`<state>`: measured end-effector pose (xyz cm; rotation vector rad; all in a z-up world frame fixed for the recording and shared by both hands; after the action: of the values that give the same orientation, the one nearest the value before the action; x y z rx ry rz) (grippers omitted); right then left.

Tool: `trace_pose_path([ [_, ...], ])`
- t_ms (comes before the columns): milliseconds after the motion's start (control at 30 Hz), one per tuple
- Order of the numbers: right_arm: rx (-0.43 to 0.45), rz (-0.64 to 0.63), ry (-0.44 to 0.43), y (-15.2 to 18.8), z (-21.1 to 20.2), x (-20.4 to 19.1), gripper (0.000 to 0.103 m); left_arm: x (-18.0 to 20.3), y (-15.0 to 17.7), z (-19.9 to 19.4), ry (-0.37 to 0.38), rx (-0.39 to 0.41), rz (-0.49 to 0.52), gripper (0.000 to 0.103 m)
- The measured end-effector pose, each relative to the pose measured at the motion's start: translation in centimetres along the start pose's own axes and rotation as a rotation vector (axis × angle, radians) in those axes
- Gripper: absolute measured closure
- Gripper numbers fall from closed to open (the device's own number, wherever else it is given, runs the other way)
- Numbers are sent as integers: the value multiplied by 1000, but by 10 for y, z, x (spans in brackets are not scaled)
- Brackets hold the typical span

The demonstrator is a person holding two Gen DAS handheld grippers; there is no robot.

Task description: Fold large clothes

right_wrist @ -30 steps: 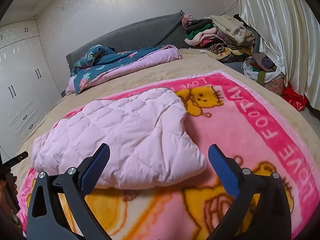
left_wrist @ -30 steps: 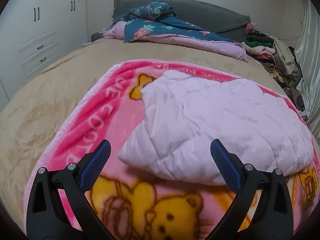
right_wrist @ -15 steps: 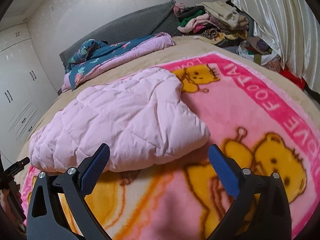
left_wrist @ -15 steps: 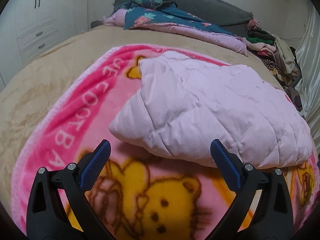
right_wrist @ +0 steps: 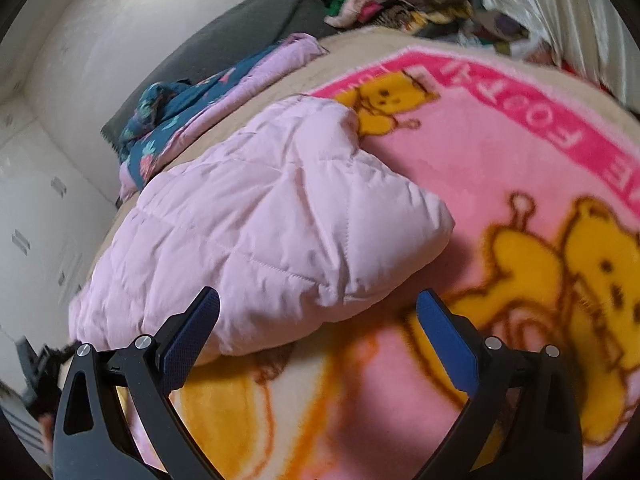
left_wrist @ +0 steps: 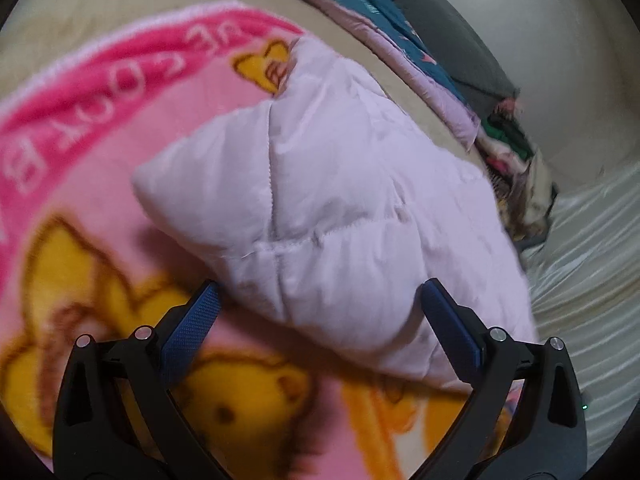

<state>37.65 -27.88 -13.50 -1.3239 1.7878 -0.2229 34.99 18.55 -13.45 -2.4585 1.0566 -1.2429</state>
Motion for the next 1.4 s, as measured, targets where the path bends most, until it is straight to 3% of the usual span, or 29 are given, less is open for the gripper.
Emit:
trace_pose_path([
  [133, -4, 98, -12, -4, 9, 10, 5, -3, -6, 15, 15, -9, -66, 9],
  [733, -23, 167, -81, -12, 60, 11, 4, -3, -11, 34, 36, 8, -1, 8],
  [833, -23, 146, -99, -13, 58, 7, 11, -1, -12, 35, 33, 10, 19, 9],
  [867, -27, 136, -111, -13, 56, 5, 18, 1, -12, 35, 31, 13, 32, 10],
  [1000, -20, 69, -138, -17, 52, -9, 44, 12, -12, 29, 15, 39, 104, 23],
  [1233, 21, -42, -119, -19, 40, -26, 58, 33, -12, 14, -37, 87, 240, 57],
  [1400, 79, -178, -78, -21, 26, -46, 65, 44, -11, 4, -65, 124, 309, 68],
])
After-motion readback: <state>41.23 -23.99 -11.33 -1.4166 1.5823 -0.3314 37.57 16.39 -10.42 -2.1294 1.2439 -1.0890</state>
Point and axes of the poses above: each gripper's, at about its wrist camera, not at the fingertips, and z roughly the way its jaws point, x to its right, y to its underside, the point moved 7 cm from there along z, roughly the way its jaws point, and after that the axes turned 4 degrees about x, right-handed, at the moved point
